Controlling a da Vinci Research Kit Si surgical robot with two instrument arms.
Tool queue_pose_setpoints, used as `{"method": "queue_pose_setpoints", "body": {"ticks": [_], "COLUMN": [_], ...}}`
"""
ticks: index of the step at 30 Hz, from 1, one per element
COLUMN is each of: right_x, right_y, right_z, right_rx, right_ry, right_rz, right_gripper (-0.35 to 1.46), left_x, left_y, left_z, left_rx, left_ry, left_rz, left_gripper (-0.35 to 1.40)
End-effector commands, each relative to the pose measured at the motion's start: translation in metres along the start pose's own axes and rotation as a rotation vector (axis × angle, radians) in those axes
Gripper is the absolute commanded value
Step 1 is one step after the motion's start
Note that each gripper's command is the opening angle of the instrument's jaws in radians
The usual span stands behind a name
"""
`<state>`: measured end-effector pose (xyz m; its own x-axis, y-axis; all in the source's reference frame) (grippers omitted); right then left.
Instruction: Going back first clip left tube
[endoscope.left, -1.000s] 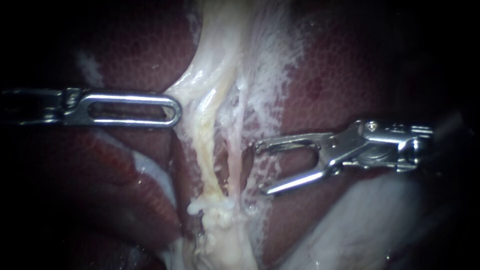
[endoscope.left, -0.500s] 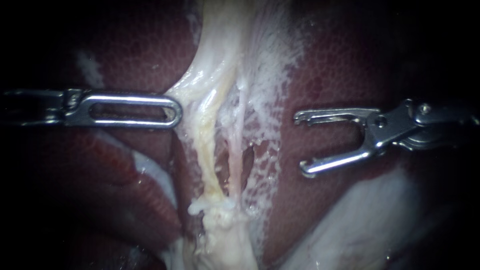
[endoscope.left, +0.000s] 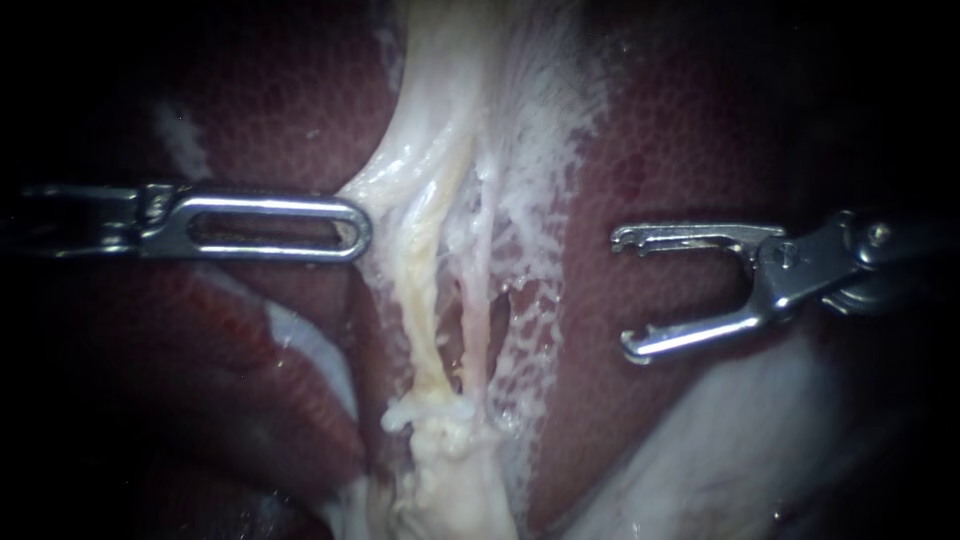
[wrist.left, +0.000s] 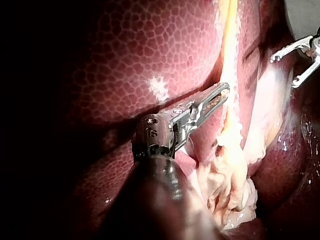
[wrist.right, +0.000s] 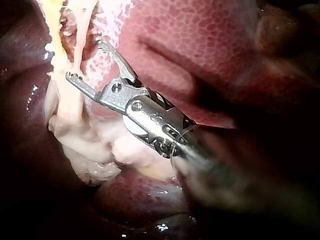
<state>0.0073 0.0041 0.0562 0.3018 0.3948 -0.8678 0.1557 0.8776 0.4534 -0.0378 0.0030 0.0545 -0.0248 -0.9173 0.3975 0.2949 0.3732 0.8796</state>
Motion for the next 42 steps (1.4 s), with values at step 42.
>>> {"method": "queue_pose_setpoints", "body": {"ticks": [42], "right_x": [-0.0006], "right_y": [-0.0002], "right_z": [0.0012], "right_rx": [0.018], "right_ry": [0.003], "right_rz": [-0.003], "right_gripper": [0.6], "left_x": [0.0035], "left_y": [0.0031], "left_z": [0.0045], "left_rx": [0.006], "left_ry": [0.001], "left_rz": [0.013], "left_gripper": [-0.35]}}
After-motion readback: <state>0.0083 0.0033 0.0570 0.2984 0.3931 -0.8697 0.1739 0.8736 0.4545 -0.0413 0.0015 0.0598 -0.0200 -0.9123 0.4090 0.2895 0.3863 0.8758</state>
